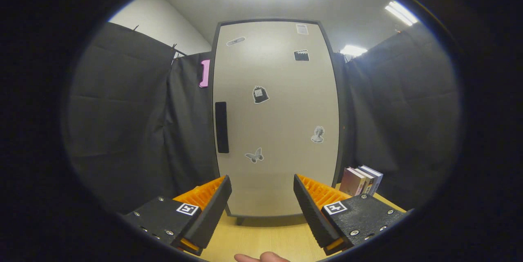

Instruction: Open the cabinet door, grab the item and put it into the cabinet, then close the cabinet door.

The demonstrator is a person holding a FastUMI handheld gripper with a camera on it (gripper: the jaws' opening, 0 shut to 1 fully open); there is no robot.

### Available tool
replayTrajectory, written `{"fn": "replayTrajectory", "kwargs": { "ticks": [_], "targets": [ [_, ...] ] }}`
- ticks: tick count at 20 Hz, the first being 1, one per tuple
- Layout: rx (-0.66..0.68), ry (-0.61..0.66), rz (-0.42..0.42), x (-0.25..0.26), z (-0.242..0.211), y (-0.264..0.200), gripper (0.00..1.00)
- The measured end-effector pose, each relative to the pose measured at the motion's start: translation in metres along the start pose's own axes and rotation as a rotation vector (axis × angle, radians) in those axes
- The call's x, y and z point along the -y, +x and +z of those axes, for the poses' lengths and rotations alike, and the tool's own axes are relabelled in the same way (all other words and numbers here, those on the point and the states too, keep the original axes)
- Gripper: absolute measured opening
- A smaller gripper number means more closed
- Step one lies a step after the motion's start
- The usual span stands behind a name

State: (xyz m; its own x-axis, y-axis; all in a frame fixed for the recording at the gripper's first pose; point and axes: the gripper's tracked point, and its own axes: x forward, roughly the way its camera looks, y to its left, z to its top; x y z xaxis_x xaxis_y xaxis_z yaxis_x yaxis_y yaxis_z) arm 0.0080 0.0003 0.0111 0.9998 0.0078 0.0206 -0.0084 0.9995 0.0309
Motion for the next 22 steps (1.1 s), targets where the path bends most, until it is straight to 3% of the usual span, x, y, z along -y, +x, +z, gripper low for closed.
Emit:
{"fn": "replayTrajectory", "kwargs": {
  "ticks": [22],
  "targets": [
    [-0.017,0.0,-0.024,0.01,0.002,0.013,0.95]
  ]
}}
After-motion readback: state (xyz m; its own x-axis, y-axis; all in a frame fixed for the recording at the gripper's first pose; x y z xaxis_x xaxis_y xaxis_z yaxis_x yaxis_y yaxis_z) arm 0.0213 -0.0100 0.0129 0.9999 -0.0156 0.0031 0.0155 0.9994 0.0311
